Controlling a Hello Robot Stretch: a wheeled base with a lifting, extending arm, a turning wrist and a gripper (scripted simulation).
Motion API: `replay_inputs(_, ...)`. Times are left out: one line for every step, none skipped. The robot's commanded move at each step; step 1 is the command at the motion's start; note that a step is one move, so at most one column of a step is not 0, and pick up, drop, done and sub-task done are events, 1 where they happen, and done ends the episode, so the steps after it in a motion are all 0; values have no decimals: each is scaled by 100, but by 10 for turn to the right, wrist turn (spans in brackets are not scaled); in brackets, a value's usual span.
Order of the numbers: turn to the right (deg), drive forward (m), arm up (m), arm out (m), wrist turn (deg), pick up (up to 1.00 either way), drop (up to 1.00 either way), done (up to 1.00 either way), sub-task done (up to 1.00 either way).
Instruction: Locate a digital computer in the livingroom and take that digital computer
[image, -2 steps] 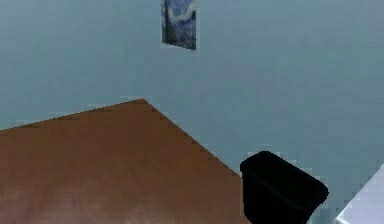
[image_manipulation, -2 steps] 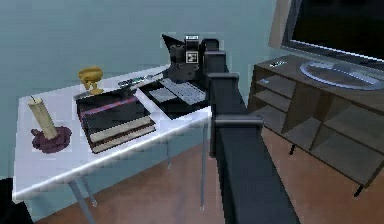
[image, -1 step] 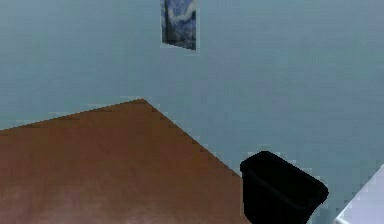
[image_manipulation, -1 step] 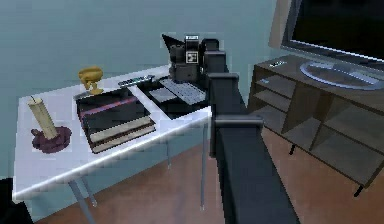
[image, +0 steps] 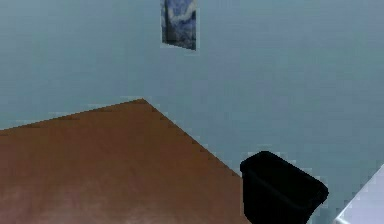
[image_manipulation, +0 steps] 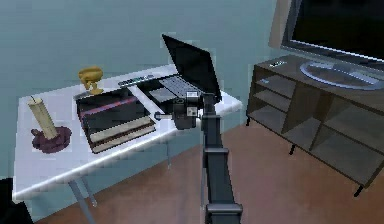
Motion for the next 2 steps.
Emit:
replay_inputs(0,0,0,0,0,100,0,0,0)
replay_inputs(0,0,10,0,0,0,0,0,0)
